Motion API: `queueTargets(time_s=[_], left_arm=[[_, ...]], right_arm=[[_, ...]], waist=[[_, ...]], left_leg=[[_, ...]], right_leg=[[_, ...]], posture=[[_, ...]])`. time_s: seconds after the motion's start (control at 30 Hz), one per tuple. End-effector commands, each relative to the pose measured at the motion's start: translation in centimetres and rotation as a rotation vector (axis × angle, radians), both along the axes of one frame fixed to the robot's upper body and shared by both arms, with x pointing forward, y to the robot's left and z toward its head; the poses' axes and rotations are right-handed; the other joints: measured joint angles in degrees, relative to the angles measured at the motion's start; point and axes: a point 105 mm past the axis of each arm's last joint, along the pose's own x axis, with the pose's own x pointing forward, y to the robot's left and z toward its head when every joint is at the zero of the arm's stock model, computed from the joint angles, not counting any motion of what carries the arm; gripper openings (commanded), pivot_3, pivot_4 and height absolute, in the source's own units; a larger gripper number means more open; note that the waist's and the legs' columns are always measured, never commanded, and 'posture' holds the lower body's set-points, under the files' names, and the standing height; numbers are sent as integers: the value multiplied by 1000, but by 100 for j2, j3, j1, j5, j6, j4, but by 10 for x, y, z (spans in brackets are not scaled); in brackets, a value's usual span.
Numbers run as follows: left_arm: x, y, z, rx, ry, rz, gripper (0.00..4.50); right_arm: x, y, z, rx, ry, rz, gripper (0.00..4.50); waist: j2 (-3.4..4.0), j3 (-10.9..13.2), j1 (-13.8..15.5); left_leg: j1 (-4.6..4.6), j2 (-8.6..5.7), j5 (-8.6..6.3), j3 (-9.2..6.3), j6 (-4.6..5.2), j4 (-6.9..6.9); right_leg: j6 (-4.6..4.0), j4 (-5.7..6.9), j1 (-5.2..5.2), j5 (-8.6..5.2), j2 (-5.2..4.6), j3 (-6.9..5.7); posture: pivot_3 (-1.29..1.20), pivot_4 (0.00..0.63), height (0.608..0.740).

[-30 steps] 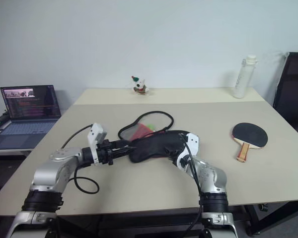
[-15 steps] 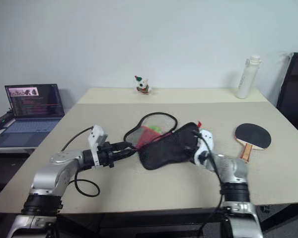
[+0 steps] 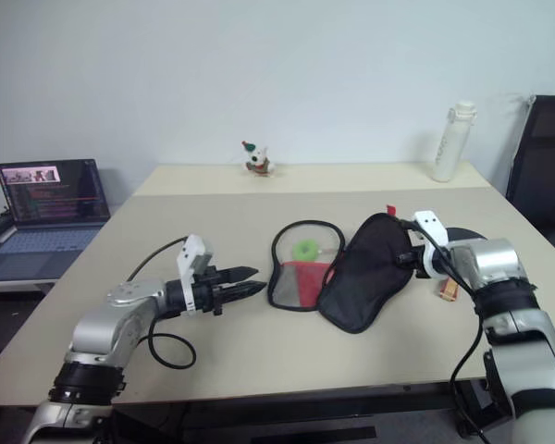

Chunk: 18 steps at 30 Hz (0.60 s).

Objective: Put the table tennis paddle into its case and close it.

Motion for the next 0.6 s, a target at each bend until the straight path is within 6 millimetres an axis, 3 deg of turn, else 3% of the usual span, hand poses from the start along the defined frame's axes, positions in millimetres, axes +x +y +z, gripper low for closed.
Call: queueTargets(time_s=[0.03,0.2,0.23,0.37,0.6], left_arm=[[-4,-6,11,-7,-46,-25,2369],[-4,-8,10,-6,-47,-24,2369],[-4,-8,9,-4,-47,-24,2369],[-4,-8,8,-1,-47,-25,2369],[-2,-14,5,-1,-43,-47,2369]], right_arm=[[18,2,25,-70,-114,30,23],[35,12,38,-96,-218,12,23],[37,14,40,-99,-238,6,193],[42,13,45,-124,-287,-12,1326],[48,-29,77,-284,-488,-196,3761]], waist=[[0,0,-8],[-1,1,-11],[-1,1,-11],[0,1,-11],[0,1,-11]], left_leg=[[0,0,0,3,0,0],[-1,1,0,1,-1,-4],[-1,0,0,1,-1,-4],[-1,0,0,1,-1,-5],[-1,0,0,1,-1,-5]], right_leg=[[1,-1,-1,1,-1,3],[-6,-7,-1,4,-1,3],[-7,-7,-1,5,-1,3],[-27,-7,-1,17,-2,4],[-27,-7,-1,17,-3,6]], posture=[[0,150,740],[0,150,740],[0,150,740],[0,150,740],[0,150,740]])
